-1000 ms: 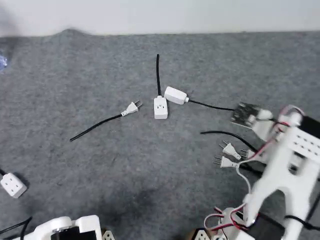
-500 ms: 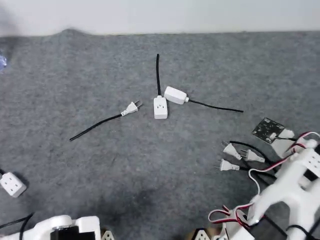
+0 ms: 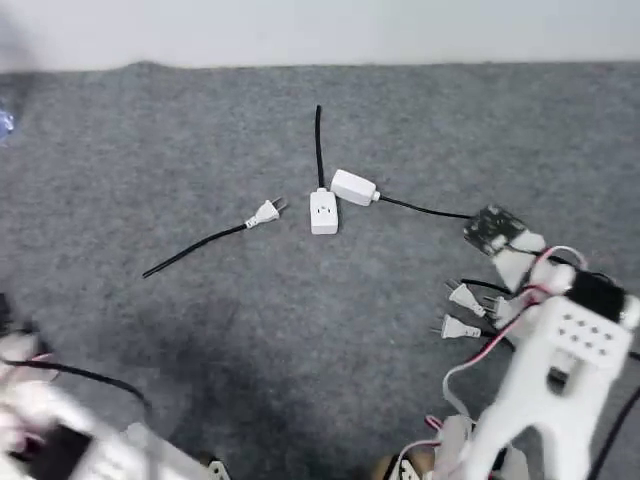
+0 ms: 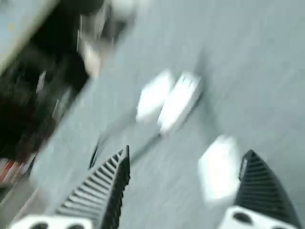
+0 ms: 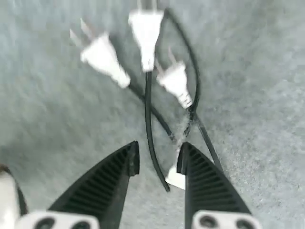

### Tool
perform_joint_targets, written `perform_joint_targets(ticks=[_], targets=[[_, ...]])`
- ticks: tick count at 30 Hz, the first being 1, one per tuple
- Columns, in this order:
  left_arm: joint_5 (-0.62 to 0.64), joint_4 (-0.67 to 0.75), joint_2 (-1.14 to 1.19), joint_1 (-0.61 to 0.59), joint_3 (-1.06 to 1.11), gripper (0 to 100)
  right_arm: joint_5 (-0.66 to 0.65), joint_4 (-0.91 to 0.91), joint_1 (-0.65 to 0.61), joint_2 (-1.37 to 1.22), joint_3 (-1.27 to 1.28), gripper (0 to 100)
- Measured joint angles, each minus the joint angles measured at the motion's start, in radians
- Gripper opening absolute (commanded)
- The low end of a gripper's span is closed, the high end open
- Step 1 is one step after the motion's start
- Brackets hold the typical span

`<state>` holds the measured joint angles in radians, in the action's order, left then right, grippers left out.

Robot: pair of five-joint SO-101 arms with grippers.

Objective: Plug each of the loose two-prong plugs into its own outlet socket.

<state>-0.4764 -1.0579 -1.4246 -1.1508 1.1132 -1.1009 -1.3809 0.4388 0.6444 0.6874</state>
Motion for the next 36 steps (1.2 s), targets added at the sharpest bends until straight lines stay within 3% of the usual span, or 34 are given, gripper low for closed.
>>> perform_joint_targets(ticks=[3,6,11,16,23,27,32,36], targets=[[0.198,-0.14,-0.285,0.264,-0.178,35,0.153,-0.011,-0.107,0.091,0.064,13.1],[0.272,-0.198,-0.351,0.46,-0.321,35,0.267,-0.011,-0.233,0.155,0.152,13.0],[0.302,-0.173,-0.233,0.543,-0.348,35,0.451,0.026,-0.457,0.215,0.275,12.9],[0.304,-0.026,-0.206,0.643,-0.307,34,0.6,0.127,-0.608,0.224,0.347,12.8],[0.31,0.213,-0.196,0.878,-0.091,34,0.75,0.361,-0.667,0.229,0.489,12.6],[0.322,0.336,-0.184,1.005,0.055,29,0.806,0.494,-0.666,0.229,0.583,12.6],[0.473,0.462,-0.164,1.08,0.153,25,0.812,0.66,-0.632,0.229,0.684,12.6],[0.512,0.474,-0.043,1.151,0.135,25,0.812,0.74,-0.609,0.229,0.715,12.6]])
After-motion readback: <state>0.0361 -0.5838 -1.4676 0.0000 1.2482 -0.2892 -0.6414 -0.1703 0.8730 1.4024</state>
